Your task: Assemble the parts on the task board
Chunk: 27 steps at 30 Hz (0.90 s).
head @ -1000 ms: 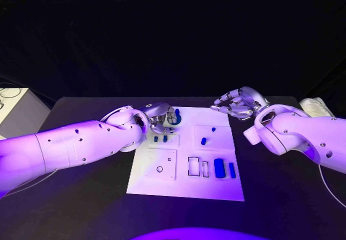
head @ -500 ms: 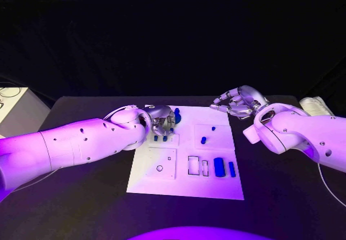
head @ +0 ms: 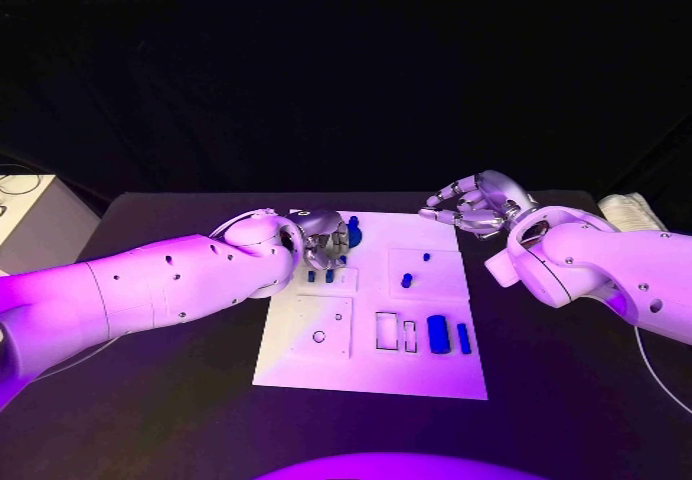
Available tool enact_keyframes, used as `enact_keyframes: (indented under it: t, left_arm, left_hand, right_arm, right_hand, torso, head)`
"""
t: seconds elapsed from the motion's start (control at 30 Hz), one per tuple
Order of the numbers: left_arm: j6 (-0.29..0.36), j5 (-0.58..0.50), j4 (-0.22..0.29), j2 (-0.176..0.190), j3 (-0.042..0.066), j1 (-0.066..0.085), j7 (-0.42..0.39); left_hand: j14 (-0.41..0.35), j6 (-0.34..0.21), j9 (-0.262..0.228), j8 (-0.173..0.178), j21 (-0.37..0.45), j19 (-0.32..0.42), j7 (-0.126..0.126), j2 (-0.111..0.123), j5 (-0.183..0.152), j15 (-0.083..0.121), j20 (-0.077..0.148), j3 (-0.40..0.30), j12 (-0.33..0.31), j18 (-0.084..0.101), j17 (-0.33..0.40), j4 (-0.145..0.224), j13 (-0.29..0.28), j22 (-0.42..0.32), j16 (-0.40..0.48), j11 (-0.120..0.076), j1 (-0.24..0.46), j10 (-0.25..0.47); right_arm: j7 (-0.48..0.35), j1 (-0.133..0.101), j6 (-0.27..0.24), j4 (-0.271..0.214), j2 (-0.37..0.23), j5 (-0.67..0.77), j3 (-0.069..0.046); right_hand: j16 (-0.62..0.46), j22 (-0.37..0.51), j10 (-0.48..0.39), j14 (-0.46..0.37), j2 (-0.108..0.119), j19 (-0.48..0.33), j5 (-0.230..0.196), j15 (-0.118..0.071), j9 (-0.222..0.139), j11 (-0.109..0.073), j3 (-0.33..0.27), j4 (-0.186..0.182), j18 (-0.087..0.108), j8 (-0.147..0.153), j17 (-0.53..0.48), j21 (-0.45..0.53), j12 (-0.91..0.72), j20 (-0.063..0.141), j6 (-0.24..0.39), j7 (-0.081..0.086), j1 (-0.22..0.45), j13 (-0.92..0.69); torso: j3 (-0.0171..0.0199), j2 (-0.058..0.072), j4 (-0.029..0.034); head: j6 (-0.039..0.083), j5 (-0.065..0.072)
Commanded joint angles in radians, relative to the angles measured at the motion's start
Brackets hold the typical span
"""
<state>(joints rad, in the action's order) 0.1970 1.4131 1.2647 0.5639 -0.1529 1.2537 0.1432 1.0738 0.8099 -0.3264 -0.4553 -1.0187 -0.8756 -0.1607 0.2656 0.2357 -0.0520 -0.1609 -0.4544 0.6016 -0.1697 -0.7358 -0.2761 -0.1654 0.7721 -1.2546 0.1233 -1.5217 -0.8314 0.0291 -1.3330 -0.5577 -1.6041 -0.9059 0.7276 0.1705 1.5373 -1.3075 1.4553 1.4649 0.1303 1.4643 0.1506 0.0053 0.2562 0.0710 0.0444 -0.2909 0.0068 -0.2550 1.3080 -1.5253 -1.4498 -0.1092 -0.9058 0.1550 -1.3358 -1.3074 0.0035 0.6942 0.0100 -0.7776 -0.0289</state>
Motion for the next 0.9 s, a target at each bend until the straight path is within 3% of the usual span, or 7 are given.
enact_keyframes:
  t: [0.03, 0.9]
  left_arm:
    - [-0.022, -0.001, -0.001, -0.005, 0.001, 0.0, 0.004]
    - [-0.052, -0.029, -0.023, -0.028, 0.001, 0.0, -0.004]
  left_hand:
    - [0.002, 0.008, 0.003, 0.005, -0.005, 0.002, 0.001, -0.001, 0.003, -0.005, 0.001, -0.01, -0.008, -0.013, 0.002, 0.0, 0.004, 0.004, -0.008, -0.001, -0.015, -0.01]
    - [0.064, 0.052, 0.014, 0.025, -0.093, -0.066, 0.013, -0.004, 0.0, 0.003, 0.004, -0.055, -0.053, 0.004, -0.065, 0.018, 0.03, 0.11, -0.08, -0.01, -0.014, -0.075]
  right_arm:
    - [-0.013, 0.001, 0.001, -0.002, 0.001, 0.011, 0.0]
    - [-0.012, 0.001, 0.006, -0.005, 0.001, 0.011, 0.0]
  right_hand:
    - [-0.005, -0.234, -0.007, 0.087, -0.005, 0.085, 0.005, -0.007, 0.002, 0.002, -0.001, 0.004, 0.006, -0.006, 0.193, 0.003, 0.006, 0.008, 0.007, 0.0, 0.002, -0.145]
    - [-0.005, -0.234, -0.006, 0.087, -0.005, 0.085, 0.005, -0.007, 0.002, 0.002, -0.001, 0.004, 0.006, -0.007, 0.193, 0.003, 0.006, 0.008, 0.007, -0.001, 0.001, -0.145]
  torso:
    - [0.0006, 0.001, 0.0007]
    - [0.0003, 0.001, 0.0003]
  head:
    - [-0.001, 0.001]
    - [-0.005, 0.005]
